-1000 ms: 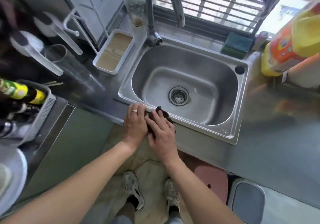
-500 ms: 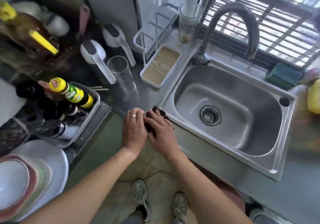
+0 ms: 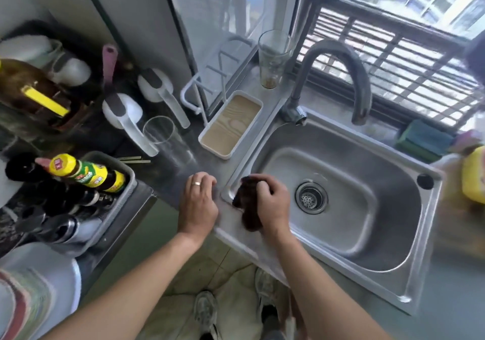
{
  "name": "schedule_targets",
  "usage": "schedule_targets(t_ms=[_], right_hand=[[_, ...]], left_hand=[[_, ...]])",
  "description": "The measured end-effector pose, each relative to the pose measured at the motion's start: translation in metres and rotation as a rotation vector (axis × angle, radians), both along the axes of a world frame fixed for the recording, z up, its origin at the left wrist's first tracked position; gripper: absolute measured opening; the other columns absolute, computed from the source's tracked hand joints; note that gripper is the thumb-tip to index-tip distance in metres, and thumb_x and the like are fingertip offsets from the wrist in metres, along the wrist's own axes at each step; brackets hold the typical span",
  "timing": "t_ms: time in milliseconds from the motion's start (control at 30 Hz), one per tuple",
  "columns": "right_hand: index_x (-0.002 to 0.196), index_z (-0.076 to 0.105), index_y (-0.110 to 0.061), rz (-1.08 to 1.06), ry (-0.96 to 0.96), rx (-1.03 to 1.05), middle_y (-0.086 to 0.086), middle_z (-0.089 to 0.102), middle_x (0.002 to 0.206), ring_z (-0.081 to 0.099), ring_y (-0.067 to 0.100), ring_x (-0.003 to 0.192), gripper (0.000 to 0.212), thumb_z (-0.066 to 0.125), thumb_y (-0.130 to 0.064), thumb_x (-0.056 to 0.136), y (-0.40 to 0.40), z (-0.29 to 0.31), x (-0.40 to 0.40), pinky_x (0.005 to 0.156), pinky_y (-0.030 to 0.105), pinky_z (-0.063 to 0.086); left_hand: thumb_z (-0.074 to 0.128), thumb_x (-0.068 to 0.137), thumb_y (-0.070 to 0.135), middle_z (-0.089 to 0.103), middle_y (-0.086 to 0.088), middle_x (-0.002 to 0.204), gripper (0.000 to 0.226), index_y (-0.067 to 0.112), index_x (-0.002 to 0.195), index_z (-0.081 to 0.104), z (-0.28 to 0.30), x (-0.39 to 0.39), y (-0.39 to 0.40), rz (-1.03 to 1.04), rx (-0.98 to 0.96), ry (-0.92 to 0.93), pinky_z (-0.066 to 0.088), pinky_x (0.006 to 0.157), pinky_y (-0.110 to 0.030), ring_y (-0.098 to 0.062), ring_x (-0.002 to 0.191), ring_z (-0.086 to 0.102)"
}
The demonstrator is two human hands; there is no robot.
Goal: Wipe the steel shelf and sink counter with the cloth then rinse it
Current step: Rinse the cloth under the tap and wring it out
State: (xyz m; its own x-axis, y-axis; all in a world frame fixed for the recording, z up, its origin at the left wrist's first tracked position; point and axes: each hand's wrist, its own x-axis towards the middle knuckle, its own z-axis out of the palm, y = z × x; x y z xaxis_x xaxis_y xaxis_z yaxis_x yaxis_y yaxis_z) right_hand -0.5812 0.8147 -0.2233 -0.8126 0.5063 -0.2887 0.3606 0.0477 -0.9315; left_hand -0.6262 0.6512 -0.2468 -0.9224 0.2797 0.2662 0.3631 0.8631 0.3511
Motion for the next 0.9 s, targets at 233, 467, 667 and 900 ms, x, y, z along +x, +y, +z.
schedule_targets(t_ms=[233, 467, 667, 900], right_hand=[[0.087, 0.077, -0.03, -0.499, -0.171, -0.063, -0.011, 0.075, 0.088, 0.068, 0.014, 0.091, 0.027, 0.051, -0.023, 0.084, 0.115, -0.007, -0.02, 0.089, 0.031, 0.055], [0.085, 0.076, -0.028, -0.527, -0.122, -0.114, -0.013, 0.075, 0.083, 0.068, 0.007, 0.085, 0.028, 0.05, -0.019, 0.086, 0.166, -0.014, -0.037, 0.081, 0.021, 0.052], [0.074, 0.07, -0.035, -0.502, -0.097, -0.128, -0.015, 0.072, 0.082, 0.065, 0.007, 0.084, 0.033, 0.052, -0.013, 0.09, 0.179, -0.018, -0.044, 0.071, 0.006, 0.043], [0.081, 0.073, -0.033, -0.43, -0.151, -0.147, -0.009, 0.076, 0.088, 0.068, 0.016, 0.093, 0.028, 0.052, -0.016, 0.089, 0.184, -0.029, -0.041, 0.09, 0.028, 0.052]], left_hand=[[0.05, 0.076, 0.0, 0.058, -0.005, 0.105, 0.032, 0.012, 0.104, 0.059, 0.014, -0.025, 0.121, -0.066, -0.012, -0.129, 0.047, 0.087, -0.039, -0.024, 0.098, 0.052], [0.049, 0.098, 0.025, 0.066, -0.012, 0.11, 0.027, 0.009, 0.116, 0.062, 0.022, -0.065, 0.226, 0.045, 0.173, -0.428, 0.044, 0.092, -0.038, -0.028, 0.107, 0.057], [0.048, 0.1, 0.031, 0.068, -0.019, 0.102, 0.026, 0.011, 0.094, 0.064, 0.029, -0.097, 0.277, 0.457, 0.492, -0.824, 0.045, 0.079, -0.035, -0.038, 0.104, 0.064], [0.056, 0.098, 0.023, 0.064, -0.005, 0.085, 0.014, 0.012, 0.105, 0.063, 0.029, -0.103, 0.285, 0.577, 0.918, -1.007, 0.047, 0.078, -0.033, -0.019, 0.074, 0.056]])
